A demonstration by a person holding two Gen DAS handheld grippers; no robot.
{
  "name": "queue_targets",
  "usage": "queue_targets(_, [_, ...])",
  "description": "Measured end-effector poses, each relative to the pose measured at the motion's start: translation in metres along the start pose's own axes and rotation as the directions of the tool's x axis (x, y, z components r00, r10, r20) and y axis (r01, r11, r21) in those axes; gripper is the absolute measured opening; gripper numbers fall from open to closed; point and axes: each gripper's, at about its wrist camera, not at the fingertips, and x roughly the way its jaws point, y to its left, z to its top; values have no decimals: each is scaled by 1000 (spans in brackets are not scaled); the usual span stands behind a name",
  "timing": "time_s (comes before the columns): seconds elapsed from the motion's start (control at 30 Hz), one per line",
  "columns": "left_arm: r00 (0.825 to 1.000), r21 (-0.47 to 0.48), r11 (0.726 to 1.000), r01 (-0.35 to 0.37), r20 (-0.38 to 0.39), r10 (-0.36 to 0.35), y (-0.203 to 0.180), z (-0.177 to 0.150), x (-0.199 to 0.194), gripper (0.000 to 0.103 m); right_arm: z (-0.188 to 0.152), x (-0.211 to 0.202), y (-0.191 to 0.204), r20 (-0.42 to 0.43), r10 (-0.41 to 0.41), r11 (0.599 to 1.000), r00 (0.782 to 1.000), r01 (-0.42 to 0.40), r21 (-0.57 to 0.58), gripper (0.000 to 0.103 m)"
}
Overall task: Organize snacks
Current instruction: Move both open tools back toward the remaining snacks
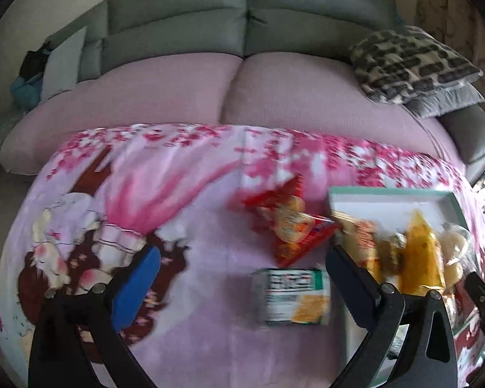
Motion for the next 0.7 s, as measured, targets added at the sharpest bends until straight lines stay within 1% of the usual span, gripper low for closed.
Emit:
queue_targets(0.1, [999, -34, 999, -31, 9, 32, 23, 2, -2, 102, 1, -7, 12, 18, 32, 999, 999, -32, -17, 103])
queue_targets(0.17, [998, -46, 997, -56, 22, 58, 38, 2, -3, 102, 1, -11, 27, 25, 67, 997, 997, -66, -43, 103])
queue_targets(0.23, [996, -55, 994, -91, 17, 92, 51, 2, -3, 102, 0, -13, 43, 24, 84, 994, 996, -82, -78, 103])
queue_targets(0.3, [994, -77, 991, -108, 7, 108, 65, 1, -1, 102, -4, -13, 63, 10, 116, 985, 993, -114, -128, 103])
queue_targets(0.43, [995, -119, 988, -96, -29, 93, 82, -2, 5, 102, -15, -11, 95, -14, 163, 966, 986, -163, -200, 103])
queue_targets(0.53, [996, -127, 990, -62, -73, 53, 82, -7, 16, 102, -23, -9, 114, -33, 210, 947, 977, -212, -241, 103])
queue_targets(0.6, [994, -117, 992, -47, -103, 35, 77, -10, 25, 102, -27, -4, 122, -44, 202, 945, 978, -206, -253, 103])
queue_targets(0.63, [992, -104, 994, -37, -124, 24, 73, -12, 30, 102, -30, -2, 124, -48, 190, 946, 981, -196, -259, 103])
queue_targets(0.7, [990, -92, 996, -22, -140, 9, 64, -14, 35, 102, -32, 3, 126, -53, 157, 949, 986, -166, -268, 103])
